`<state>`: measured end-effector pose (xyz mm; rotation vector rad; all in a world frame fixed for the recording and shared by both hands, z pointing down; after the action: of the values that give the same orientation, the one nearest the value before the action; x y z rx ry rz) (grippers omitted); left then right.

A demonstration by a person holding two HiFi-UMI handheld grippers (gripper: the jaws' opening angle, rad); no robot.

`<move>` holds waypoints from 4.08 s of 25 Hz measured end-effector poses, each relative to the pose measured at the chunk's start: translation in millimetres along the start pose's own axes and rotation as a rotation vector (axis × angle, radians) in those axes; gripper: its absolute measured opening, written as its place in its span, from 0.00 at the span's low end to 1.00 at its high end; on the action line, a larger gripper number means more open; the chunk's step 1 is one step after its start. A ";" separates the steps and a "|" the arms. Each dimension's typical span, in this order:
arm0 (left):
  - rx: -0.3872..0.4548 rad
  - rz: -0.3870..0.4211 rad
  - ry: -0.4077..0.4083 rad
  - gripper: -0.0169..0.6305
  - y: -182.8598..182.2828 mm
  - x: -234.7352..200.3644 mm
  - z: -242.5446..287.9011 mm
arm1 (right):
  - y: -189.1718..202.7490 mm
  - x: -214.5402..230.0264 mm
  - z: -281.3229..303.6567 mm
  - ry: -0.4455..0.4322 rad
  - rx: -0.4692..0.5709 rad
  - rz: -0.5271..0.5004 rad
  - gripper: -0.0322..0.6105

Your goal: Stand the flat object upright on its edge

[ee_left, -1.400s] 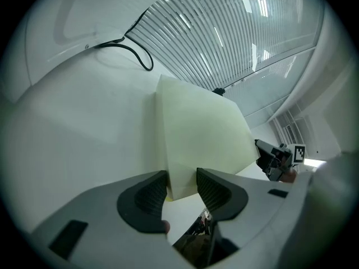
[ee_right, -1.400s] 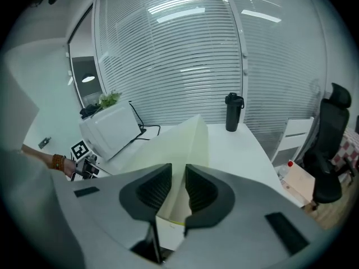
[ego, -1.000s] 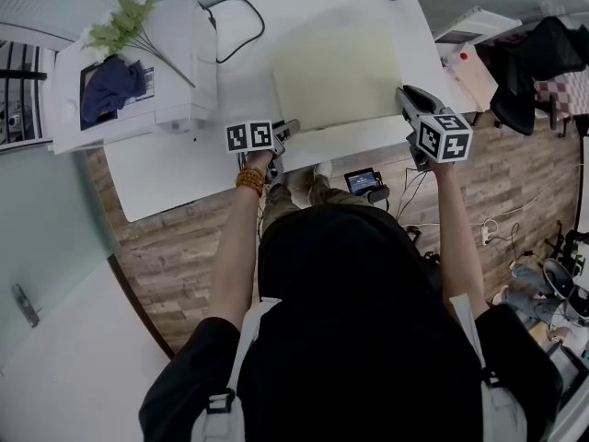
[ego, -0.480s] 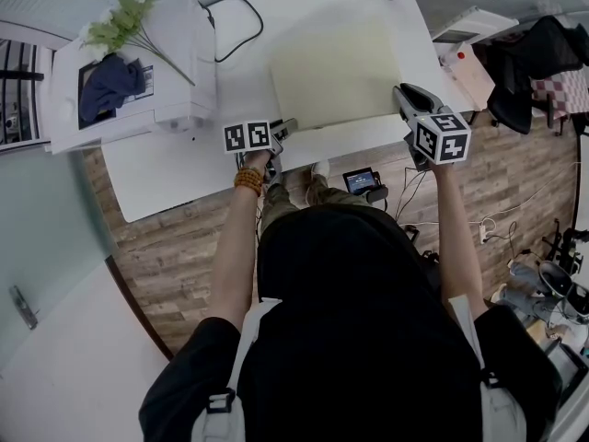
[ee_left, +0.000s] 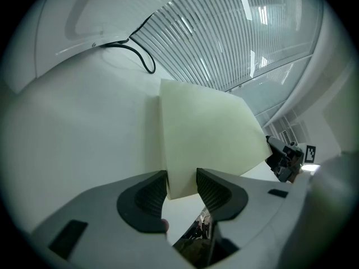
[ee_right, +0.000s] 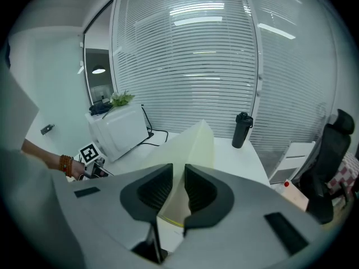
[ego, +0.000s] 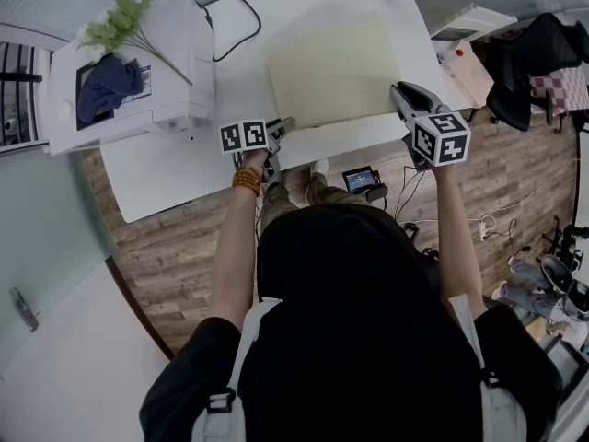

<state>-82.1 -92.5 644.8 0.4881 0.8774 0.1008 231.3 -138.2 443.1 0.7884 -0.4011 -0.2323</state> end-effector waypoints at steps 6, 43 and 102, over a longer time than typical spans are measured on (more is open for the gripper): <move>0.008 -0.010 0.005 0.28 1.0 -1.3 -0.5 | -0.4 -4.3 -2.0 0.004 -0.004 -0.020 0.14; 0.038 -0.075 0.021 0.28 5.3 -10.8 -2.0 | -29.7 -73.6 -10.0 -0.012 0.035 -0.243 0.14; 0.205 0.262 -0.144 0.27 29.5 12.7 -58.6 | -47.7 -242.0 4.1 -0.091 -0.007 -0.545 0.20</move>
<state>-115.1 -41.3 617.5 0.7922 0.6823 0.2140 9.1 -89.2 347.7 0.8717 -0.2632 -0.7801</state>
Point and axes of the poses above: the fingertips, and each gripper's own axes: z forward along the fingers, x to its right, y out of its underside, the point moved 8 cm from there along -z, backward along the fingers, and after that the axes turned 15 degrees about z, right-handed, at the moved point
